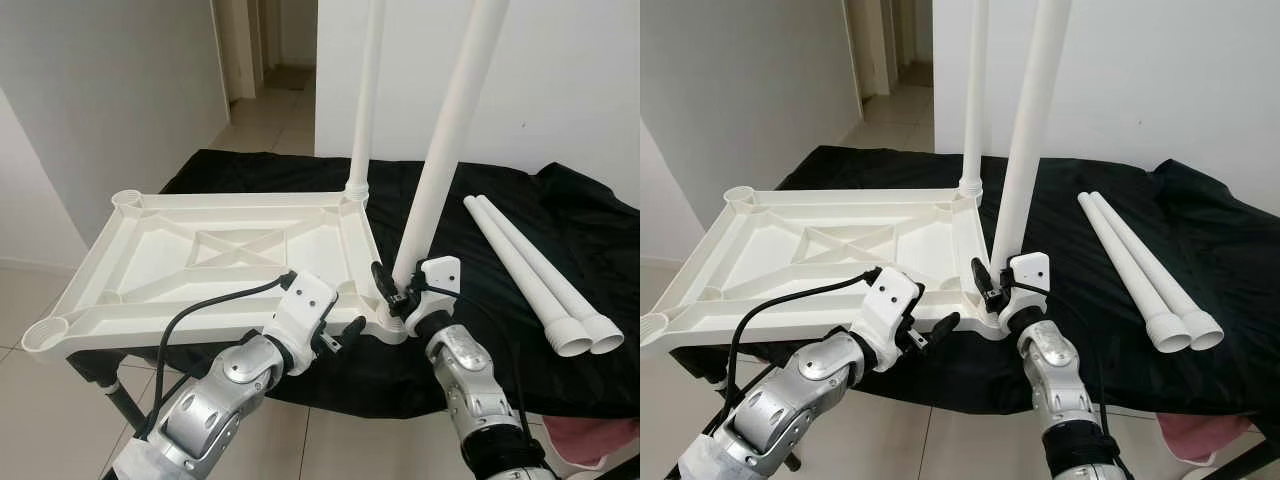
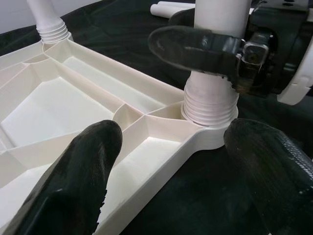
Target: Building children table
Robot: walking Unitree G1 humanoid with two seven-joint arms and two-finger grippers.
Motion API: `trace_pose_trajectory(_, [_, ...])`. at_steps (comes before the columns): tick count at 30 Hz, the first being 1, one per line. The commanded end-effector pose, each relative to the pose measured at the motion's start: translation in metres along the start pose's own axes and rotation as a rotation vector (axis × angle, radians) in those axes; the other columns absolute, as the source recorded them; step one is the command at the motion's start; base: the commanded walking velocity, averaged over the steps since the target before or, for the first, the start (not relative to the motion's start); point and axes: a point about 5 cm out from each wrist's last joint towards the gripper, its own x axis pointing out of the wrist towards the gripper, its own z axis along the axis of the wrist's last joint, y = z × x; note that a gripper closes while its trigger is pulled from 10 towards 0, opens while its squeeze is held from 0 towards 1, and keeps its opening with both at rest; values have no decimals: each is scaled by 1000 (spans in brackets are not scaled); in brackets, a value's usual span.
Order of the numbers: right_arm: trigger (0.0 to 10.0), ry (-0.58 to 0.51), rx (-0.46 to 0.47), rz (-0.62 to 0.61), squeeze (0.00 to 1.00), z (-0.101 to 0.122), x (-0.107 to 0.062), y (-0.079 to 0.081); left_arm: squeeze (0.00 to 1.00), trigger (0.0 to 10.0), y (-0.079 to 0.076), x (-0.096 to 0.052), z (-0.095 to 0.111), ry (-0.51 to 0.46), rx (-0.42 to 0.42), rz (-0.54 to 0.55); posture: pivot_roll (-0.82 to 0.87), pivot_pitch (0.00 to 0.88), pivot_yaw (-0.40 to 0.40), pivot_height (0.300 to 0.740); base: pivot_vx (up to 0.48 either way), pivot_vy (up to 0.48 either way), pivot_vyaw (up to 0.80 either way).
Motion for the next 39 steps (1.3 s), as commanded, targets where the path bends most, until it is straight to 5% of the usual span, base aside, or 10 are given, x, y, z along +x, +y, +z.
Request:
trace_pose_trajectory(1, [10000,208,53,-127,0,-39,-17,-2,0,10000,-10,-1,4,-13,24,-157,28,119,32,740,0,0,0])
trace_pose_trajectory(3, [10000,203,85,-270,0,-35,-16,6,0,10000,-12,0,4,-17,23,-158,26,115,28,740,0,0,0])
trace_pose_trajectory(11, [10000,201,147,-524,0,-31,-23,22,0,10000,-18,3,5,-37,17,-173,14,103,8,740,0,0,0])
trace_pose_trajectory(23, [10000,110,141,-456,0,-17,-19,26,0,10000,-21,4,6,-52,16,-182,13,82,-3,740,0,0,0])
trace_pose_trajectory(24, [10000,75,153,-416,647,-11,-20,23,0,10000,-21,3,5,-53,21,-181,12,75,-6,740,0,0,0])
trace_pose_trajectory(25, [10000,75,153,-416,647,-11,-20,23,0,10000,-21,3,5,-53,21,-181,12,75,-6,740,0,0,0])
trace_pose_trajectory(26, [10000,48,145,-391,1000,-8,-20,21,0,10000,-21,3,5,-50,28,-182,12,73,-5,740,0,0,0])
trace_pose_trajectory(38, [10000,-4,107,-198,1000,-1,-17,11,0,10000,-18,4,4,-49,40,-183,1,61,-1,740,0,0,0])
trace_pose_trajectory(39, [10000,-6,91,-134,220,0,-16,7,0,10000,-20,5,4,-50,39,-190,-2,57,1,740,0,0,0])
